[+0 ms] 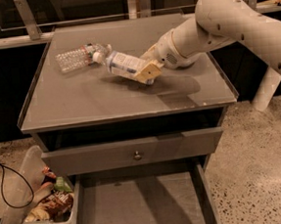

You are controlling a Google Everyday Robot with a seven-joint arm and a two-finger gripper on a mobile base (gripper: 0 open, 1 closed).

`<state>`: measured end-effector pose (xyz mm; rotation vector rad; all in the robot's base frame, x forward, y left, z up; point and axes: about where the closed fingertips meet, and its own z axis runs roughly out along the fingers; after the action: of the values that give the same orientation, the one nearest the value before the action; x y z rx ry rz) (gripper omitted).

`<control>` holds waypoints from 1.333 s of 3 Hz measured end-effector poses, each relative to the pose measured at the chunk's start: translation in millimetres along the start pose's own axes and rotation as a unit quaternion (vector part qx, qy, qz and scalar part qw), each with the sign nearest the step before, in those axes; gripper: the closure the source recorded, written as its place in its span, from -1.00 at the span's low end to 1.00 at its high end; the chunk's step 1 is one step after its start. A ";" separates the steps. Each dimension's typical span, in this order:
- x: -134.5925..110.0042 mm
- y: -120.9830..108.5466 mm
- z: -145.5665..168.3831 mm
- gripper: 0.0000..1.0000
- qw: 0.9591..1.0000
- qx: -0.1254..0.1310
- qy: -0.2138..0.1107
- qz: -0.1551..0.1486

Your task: Pick blue plastic bottle from middle drawer and place on counter

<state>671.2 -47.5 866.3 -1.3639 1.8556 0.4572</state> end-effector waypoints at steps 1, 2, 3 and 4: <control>1.8 0.7 3.9 0.62 1.000 0.000 0.007 -0.003; 1.8 0.7 3.9 0.16 1.000 0.000 0.007 -0.003; 1.8 0.7 3.9 -0.31 1.000 0.000 0.007 -0.003; 1.8 0.7 4.0 -0.78 1.000 0.000 0.007 -0.003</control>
Offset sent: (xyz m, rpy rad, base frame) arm 0.0005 0.0016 -0.0036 -0.0133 0.0007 0.0003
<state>671.8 -45.7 862.4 -1.3740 1.8626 0.4456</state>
